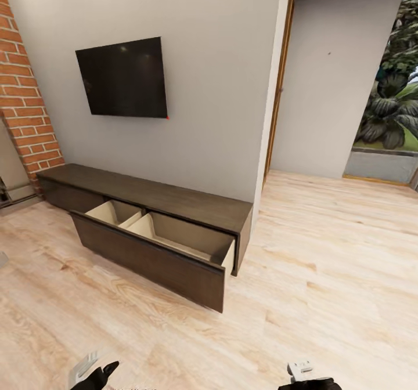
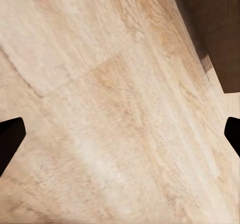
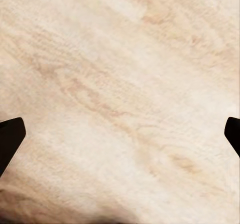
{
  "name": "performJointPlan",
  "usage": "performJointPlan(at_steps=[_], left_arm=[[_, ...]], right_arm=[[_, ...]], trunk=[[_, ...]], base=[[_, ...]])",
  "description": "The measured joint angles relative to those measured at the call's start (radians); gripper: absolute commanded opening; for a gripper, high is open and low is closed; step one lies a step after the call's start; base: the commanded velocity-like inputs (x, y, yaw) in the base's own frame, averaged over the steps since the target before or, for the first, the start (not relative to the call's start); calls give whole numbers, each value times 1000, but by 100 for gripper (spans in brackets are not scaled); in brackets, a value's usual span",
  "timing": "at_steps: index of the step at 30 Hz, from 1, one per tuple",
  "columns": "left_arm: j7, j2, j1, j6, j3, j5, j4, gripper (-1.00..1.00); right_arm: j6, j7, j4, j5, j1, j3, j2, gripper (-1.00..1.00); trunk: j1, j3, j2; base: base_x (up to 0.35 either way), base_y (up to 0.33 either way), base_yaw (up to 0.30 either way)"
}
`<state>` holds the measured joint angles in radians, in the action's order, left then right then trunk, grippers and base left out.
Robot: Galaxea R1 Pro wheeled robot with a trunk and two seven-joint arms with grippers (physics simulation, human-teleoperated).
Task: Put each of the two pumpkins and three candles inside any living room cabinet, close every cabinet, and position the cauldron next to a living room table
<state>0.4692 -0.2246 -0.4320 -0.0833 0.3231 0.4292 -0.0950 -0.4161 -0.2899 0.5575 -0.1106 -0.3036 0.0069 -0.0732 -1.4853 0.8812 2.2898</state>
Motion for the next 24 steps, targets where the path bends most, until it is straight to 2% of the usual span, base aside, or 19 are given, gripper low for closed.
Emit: performJointPlan(at_steps=[1, 7, 16, 24], left_arm=[[-1, 0, 0, 0, 0, -9, 0, 100], [-1, 1, 0, 1, 0, -13, 0, 100], [-2, 5, 0, 1, 0, -13, 0, 100], [-1, 5, 0, 1, 0, -13, 0, 100]], right_arm=[[0, 0, 0, 0, 0, 0, 0, 100], [0, 0, 0, -1, 0, 0, 0, 100], [0, 0, -12, -2, 0, 1, 0, 100], [0, 0, -14, -2, 0, 2, 0, 100]], trunk=[[4, -3, -7], [27, -22, -49], [61, -50, -112], [61, -50, -112]], base=[[0, 0, 122], [0, 0, 45], [0, 0, 241], [0, 0, 288]])
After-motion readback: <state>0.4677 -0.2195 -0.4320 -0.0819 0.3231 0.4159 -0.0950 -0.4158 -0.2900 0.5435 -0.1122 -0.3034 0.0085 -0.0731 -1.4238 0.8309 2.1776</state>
